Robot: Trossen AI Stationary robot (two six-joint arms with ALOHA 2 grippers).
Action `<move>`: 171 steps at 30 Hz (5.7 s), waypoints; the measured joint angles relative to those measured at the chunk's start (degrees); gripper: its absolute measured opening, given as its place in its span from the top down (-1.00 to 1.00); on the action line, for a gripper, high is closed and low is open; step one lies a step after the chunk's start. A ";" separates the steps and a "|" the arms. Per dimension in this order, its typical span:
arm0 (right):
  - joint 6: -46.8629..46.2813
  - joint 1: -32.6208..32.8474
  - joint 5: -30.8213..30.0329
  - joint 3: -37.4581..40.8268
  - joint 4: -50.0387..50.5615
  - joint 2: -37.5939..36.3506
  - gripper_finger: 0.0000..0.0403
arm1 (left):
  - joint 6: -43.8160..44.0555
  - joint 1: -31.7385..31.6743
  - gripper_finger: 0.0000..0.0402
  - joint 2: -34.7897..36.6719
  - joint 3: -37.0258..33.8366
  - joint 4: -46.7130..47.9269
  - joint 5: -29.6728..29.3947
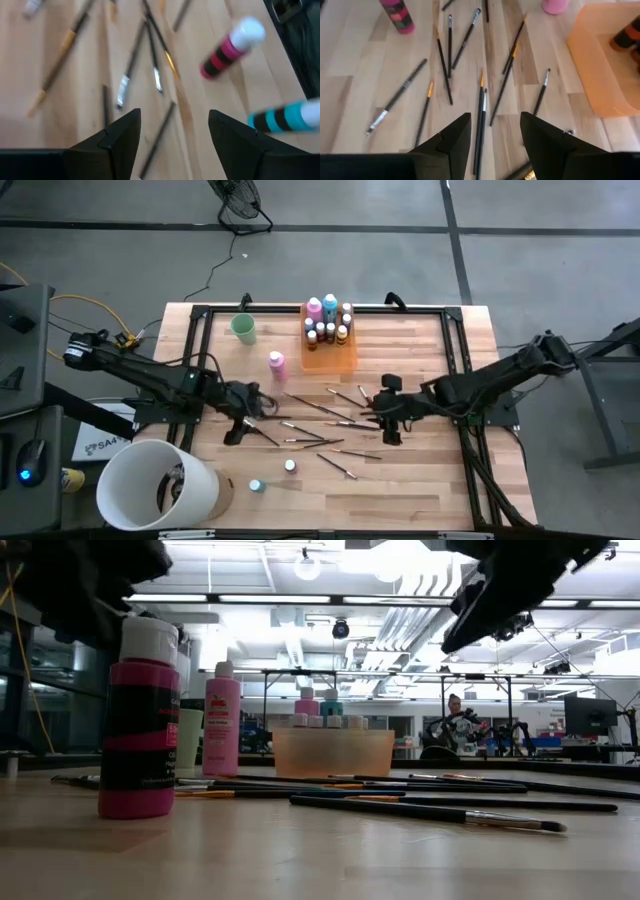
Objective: Pick & Place Paint Supplies
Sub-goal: Put the blue paint bottle into the orange bin
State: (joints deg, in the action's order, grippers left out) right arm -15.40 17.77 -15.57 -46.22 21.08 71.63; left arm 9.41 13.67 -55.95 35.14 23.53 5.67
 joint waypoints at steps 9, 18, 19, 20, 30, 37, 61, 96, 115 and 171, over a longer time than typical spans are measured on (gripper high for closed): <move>0.61 4.47 -6.40 0.22 -2.12 0.03 0.18 | -2.28 7.89 -0.13 -5.07 -0.02 0.35 -0.21; 1.21 4.54 -7.72 0.20 -2.60 0.05 0.18 | -3.79 12.99 -0.13 -16.75 -0.09 -3.89 1.54; 1.25 4.54 -7.72 0.19 -2.68 0.05 0.18 | -3.78 13.45 -0.13 -17.88 -0.09 -4.81 1.97; 1.25 4.54 -7.69 0.18 -2.69 0.05 0.18 | -3.79 13.95 -0.13 -18.93 -0.11 -6.22 2.83; 1.68 4.54 -7.74 0.16 -2.89 0.05 0.18 | -3.17 19.89 -0.13 -23.51 -0.06 -15.60 7.06; 1.62 4.54 -8.29 0.16 -3.22 0.07 0.18 | -2.67 23.16 -0.13 -23.49 -0.04 -21.21 5.47; 0.20 4.54 -8.35 0.16 -4.32 0.10 0.18 | -2.49 24.63 -0.05 -33.08 -0.04 -35.65 2.32; 2.25 4.47 -8.31 0.11 -12.23 0.10 0.18 | 1.11 23.40 0.36 -31.47 23.19 12.88 -36.63; 24.54 1.39 -2.33 0.11 -46.35 14.05 0.18 | -17.73 1.39 0.36 -31.29 23.96 -12.95 -31.86; 27.28 -9.95 11.00 0.09 -71.44 27.37 0.47 | -16.13 -2.05 0.34 -31.29 23.98 -14.72 -24.66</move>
State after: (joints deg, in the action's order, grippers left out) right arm 11.88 7.81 -4.58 -46.13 -50.36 99.00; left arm -6.72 11.62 -87.24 59.11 8.81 -18.99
